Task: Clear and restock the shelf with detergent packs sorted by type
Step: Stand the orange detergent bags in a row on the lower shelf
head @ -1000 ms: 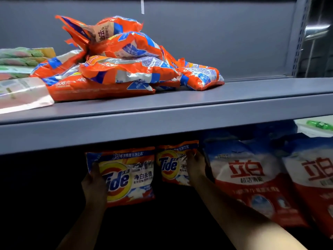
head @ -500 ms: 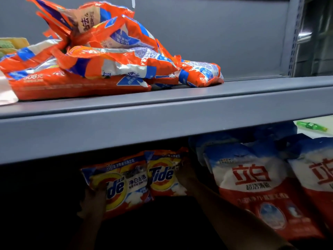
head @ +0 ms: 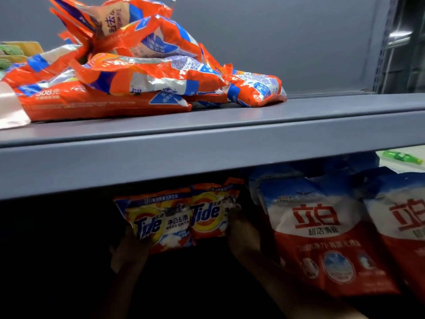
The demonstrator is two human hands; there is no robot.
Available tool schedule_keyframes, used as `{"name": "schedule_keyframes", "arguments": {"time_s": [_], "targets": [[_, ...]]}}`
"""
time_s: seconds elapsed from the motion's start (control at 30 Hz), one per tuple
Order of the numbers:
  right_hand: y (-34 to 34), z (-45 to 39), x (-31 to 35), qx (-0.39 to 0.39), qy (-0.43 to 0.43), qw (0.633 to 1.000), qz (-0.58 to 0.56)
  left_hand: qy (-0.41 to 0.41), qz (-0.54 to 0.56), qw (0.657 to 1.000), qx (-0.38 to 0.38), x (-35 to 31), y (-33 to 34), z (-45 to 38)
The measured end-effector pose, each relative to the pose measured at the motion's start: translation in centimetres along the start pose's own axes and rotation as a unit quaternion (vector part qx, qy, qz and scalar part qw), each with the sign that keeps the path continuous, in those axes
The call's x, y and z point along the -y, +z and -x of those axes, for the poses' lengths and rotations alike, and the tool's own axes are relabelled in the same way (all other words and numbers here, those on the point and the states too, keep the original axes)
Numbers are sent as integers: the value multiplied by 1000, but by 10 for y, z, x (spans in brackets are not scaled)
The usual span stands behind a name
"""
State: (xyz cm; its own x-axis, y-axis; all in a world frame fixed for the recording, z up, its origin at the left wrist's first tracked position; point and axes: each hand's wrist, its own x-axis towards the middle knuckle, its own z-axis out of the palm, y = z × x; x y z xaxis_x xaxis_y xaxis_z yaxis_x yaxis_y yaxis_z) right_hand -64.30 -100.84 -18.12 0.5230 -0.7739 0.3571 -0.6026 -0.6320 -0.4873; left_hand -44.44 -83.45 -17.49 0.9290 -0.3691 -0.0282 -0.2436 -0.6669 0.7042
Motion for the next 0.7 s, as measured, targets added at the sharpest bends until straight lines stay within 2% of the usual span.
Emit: {"name": "schedule_keyframes", "arguments": {"time_s": [0.07, 0.17, 0.23, 0.3, 0.37, 0.43, 0.5, 0.53, 0.57, 0.63, 0.7], "targets": [[8, 7, -4, 27, -20, 999, 29, 11, 11, 999, -38, -1, 7, 0], [22, 3, -15, -51, -50, 996, 49, -44, 36, 996, -76, -2, 16, 1], [20, 3, -22, -1, -40, 999, 9, -101, 39, 990, -95, -6, 18, 7], [10, 4, -28, -28, -71, 997, 2, -78, -20, 989, -125, -14, 19, 19], [-10, 11, -19, -3, -71, 996, -46, -10, -106, 983, -147, -22, 20, 35], [-27, 13, -7, 43, -83, 994, -61, 71, -144, 978, -130, -30, 24, 43], [-32, 14, -7, 74, -81, 993, -52, 133, -137, 980, -54, -35, 28, 47], [-32, 15, -11, 84, -70, 993, -51, 143, -120, 982, -14, -36, 30, 47], [-32, 18, -14, 129, -49, 988, -75, 143, -106, 984, 13, -36, 30, 47], [-43, 23, -14, 213, -31, 975, -60, 137, -86, 986, 31, -36, 25, 53], [-55, 29, -12, 231, -19, 970, -79, 135, -72, 988, 33, -39, 16, 66]]}}
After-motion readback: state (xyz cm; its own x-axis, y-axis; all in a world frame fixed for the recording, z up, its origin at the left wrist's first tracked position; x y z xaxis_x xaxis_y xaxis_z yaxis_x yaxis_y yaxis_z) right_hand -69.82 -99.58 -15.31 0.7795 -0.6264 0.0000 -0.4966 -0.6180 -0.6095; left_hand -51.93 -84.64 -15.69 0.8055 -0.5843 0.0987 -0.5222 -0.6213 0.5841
